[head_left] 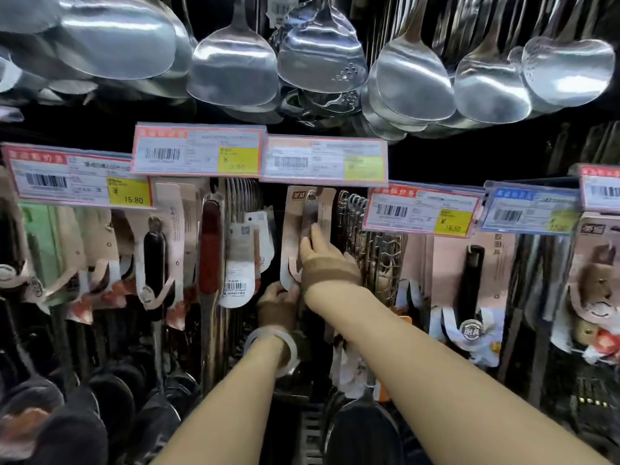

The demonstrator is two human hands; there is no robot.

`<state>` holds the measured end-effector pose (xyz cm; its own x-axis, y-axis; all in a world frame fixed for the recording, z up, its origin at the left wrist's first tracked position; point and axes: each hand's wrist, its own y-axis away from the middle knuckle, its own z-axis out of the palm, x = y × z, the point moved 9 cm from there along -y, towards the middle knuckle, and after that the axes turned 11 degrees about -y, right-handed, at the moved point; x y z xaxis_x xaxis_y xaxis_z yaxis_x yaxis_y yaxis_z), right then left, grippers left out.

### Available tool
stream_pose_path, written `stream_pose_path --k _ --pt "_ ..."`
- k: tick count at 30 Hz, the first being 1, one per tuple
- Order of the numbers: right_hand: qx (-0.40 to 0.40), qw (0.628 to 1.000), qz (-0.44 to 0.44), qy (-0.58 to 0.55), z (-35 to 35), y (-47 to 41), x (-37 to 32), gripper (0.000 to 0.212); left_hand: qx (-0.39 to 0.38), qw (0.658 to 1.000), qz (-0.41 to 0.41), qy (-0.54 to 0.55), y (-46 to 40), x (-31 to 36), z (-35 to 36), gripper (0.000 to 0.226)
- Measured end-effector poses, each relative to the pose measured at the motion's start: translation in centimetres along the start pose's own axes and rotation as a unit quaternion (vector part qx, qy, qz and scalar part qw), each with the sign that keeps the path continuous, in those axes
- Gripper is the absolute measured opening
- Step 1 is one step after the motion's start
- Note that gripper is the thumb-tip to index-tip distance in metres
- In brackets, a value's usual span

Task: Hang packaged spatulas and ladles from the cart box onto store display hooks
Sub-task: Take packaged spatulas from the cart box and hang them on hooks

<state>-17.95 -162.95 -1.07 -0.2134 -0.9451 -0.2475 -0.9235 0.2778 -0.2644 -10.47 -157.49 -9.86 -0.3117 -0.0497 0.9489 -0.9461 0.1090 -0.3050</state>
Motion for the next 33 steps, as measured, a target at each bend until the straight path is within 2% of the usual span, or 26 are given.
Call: stream_pose_path --k 4,7,8,10,13,15,17,19,21,23,25,27,29,33 --pt "0.008 1.0 0.006 0.017 0.0 -0.5 0.1 0.069 0.005 1.0 -0.006 -0.006 -0.2 0.0 0.3 0.026" --pt "0.024 0.999 0.003 0.023 -0.1 -0.8 0.3 0.066 0.01 1.0 -0.015 0.005 -0.6 -0.4 0.4 0.037" --pt "0.027 0.999 0.0 0.023 -0.1 -0.9 0.3 0.066 0.007 1.0 -0.025 0.006 -0.6 -0.5 0.4 0.032" --pt "0.03 0.999 -0.006 0.015 -0.2 -1.0 0.1 0.066 0.008 0.998 -0.054 0.032 -0.7 -1.0 0.3 0.009" --pt "0.018 1.0 -0.017 0.009 -0.4 -0.8 -0.2 0.068 0.019 0.991 -0.106 0.082 -0.7 -2.2 -0.1 0.033" --pt "0.005 1.0 -0.02 -0.002 -0.5 -0.5 -0.5 0.069 0.012 0.986 -0.13 0.101 -0.4 -3.0 -0.2 0.04" --pt "-0.005 1.0 -0.027 -0.012 -0.6 0.3 -1.2 0.069 0.003 0.992 -0.126 0.024 0.3 -3.2 -0.7 0.042" --pt "0.004 0.999 -0.05 -0.021 -0.8 2.0 -2.2 0.067 -0.015 0.991 -0.09 -0.097 1.4 -2.6 -1.1 0.045" --pt "0.031 0.994 -0.091 -0.046 -0.6 4.7 -3.1 0.059 -0.045 0.985 -0.034 -0.164 3.0 -1.3 -1.1 0.047" --pt "0.076 0.985 -0.125 -0.088 -0.6 8.1 -3.2 0.049 -0.065 0.98 0.039 -0.184 4.9 0.8 -1.3 0.048" --pt "0.125 0.976 -0.146 -0.106 -0.7 11.4 -2.3 0.046 -0.079 0.979 0.1 -0.159 7.2 3.0 -1.6 0.042" --pt "0.157 0.972 -0.128 -0.118 -0.7 13.9 -0.2 0.046 -0.101 0.968 0.165 -0.16 9.8 5.2 -1.7 0.038" --pt "0.169 0.977 -0.084 -0.098 -0.7 16.1 2.6 0.047 -0.126 0.937 0.255 -0.202 12.4 7.1 -0.9 0.04" --pt "0.134 0.99 0.024 0.042 0.1 20.2 9.5 0.053 -0.154 0.869 0.363 -0.299 17.5 8.0 2.2 0.053"
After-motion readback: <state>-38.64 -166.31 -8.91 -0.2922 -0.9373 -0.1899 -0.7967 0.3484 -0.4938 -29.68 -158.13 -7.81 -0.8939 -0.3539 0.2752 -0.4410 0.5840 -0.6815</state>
